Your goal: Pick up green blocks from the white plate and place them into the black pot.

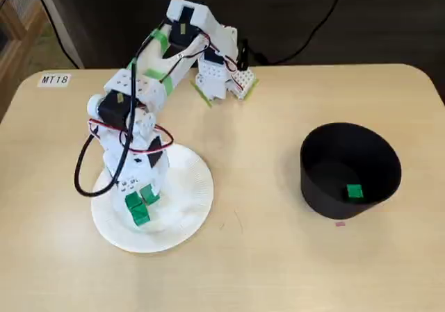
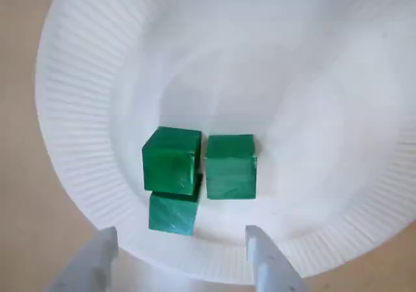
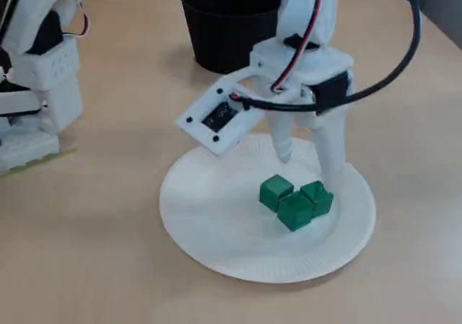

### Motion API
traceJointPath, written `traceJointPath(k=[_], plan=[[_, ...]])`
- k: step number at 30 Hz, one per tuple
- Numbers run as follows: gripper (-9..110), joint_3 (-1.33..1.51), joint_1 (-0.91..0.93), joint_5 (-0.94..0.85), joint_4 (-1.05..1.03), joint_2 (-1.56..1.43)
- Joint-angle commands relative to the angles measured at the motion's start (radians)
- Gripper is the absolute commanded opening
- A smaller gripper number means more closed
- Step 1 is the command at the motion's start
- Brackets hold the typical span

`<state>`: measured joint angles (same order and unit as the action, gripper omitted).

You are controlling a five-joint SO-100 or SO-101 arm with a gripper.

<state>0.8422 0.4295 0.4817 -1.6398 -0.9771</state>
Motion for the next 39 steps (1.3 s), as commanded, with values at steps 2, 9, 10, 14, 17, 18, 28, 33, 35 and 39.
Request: traceJointPath(k=[2, 9, 10, 14, 17, 18, 28, 33, 35, 39], plan=[[29, -0.052, -0.005, -0.003, -0.015, 0.006], [28, -0.137, -0.002, -0.038, -0.017, 0.092], [28, -0.156, -0.002, -0.041, -0.017, 0.107], [25, -0.241, 0.0, -0.051, -0.017, 0.173], [18, -0.31, 0.0, -0.041, -0.017, 0.23], [14, -0.336, 0.0, -0.038, -0.017, 0.252], [-2, -0.52, 0.005, -0.078, -0.017, 0.334], [-2, -0.773, -0.026, -0.158, -0.018, 0.239], [-2, -0.897, -0.063, -0.21, -0.018, 0.195], [-2, -1.011, -0.216, -0.322, -0.02, 0.051]])
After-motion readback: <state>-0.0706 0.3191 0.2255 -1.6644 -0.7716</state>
